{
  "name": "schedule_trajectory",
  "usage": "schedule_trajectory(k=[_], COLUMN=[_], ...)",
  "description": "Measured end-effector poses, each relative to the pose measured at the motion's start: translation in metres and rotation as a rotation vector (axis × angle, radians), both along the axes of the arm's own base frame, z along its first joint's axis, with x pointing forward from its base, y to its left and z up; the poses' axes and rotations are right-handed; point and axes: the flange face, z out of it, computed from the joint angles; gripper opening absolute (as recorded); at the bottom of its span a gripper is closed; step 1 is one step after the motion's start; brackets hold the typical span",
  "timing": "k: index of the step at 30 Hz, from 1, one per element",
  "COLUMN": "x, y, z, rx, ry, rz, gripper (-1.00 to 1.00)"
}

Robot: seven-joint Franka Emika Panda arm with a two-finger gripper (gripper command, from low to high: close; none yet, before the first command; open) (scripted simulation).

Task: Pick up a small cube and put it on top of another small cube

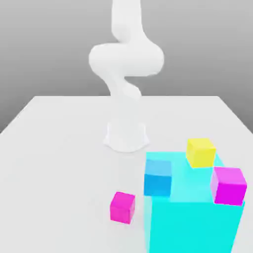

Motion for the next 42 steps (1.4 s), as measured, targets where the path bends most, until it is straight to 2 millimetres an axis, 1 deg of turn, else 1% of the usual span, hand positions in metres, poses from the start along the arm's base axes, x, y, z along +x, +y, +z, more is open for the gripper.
schedule_trajectory(k=[3,7,10,14,18,22,25,26,28,30,34,35,40,41,42], x=[0.029,0.056,0.068,0.075,0.072,0.058,0.042,0.033,0.012,0.006,0.004,0.003,0.002,0.002,0.002], y=[-0.002,-0.003,-0.005,-0.006,-0.008,-0.012,-0.015,-0.006,0.003,-0.005,-0.007,-0.007,-0.007,-0.007,-0.007], z=[-0.052,-0.121,-0.172,-0.240,-0.307,-0.370,-0.413,-0.432,-0.462,-0.483,-0.522,-0.532,-0.532,-0.537,-0.534], rx=[-0.061,-0.135,-0.185,-0.247,-0.303,-0.353,-0.386,-0.401,-0.447,-0.457,-0.462,-0.460,-0.458,-0.457,-0.457], ry=[0.081,0.176,0.243,0.328,0.411,0.491,0.550,0.575,0.610,0.622,0.626,0.627,0.629,0.629,0.629], rz=[0.111,0.254,0.361,0.507,0.658,0.812,0.930,0.993,1.111,1.128,1.135,1.134,1.135,1.135,1.135], gripper=[0.00,0.00,0.00,0.00,0.00,0.00,0.00,0.00,0.00,0.00,0.00,-1.00,-1.00,-1.00,-1.00])
